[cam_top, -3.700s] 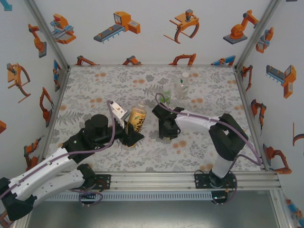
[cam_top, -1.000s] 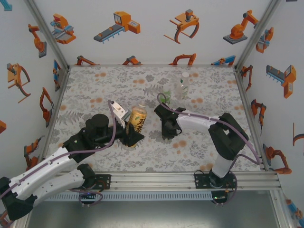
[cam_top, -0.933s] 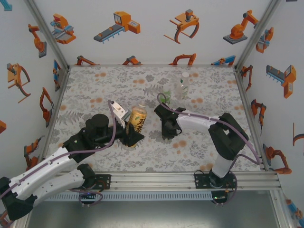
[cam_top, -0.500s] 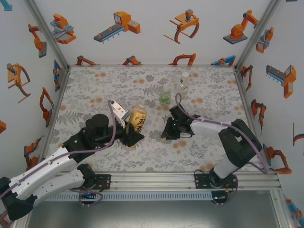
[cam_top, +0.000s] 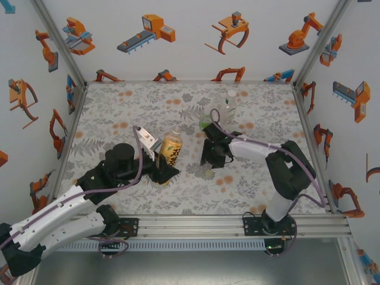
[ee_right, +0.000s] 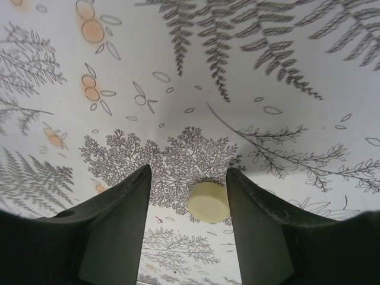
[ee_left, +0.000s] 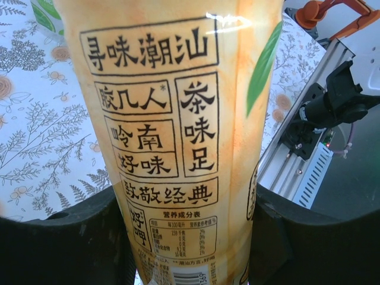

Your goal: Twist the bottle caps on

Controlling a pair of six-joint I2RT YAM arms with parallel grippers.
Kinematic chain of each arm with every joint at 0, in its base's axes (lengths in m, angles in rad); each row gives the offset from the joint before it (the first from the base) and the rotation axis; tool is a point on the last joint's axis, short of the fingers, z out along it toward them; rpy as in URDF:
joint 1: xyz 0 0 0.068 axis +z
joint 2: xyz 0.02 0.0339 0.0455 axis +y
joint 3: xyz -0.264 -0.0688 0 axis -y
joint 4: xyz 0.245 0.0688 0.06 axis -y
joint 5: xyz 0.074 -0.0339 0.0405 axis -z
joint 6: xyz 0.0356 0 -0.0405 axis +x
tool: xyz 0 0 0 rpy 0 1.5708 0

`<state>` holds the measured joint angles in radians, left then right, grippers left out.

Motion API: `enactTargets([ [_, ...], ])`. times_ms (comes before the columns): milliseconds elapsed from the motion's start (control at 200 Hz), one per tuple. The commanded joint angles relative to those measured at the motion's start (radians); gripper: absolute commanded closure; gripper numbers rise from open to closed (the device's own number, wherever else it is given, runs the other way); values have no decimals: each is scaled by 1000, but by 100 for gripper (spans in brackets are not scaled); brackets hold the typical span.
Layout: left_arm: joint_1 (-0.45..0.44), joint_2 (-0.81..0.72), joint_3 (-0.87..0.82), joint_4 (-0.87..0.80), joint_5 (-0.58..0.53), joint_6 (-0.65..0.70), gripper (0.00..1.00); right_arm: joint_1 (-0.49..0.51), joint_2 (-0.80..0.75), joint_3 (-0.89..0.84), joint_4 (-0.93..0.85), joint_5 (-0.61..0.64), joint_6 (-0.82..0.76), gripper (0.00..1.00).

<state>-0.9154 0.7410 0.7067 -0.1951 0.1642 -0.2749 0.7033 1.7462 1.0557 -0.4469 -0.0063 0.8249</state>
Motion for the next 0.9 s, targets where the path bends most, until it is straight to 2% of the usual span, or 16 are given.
enactTargets([
  [0,6,-12,29,13,-3,-18,96,42,32,28,-196,109,-73,48],
  [205,5,3,16,39,-1,-25,96,87,44,61,-250,143,-87,50],
  [896,7,19,10,52,-5,-24,96,93,21,33,-125,140,-87,57],
])
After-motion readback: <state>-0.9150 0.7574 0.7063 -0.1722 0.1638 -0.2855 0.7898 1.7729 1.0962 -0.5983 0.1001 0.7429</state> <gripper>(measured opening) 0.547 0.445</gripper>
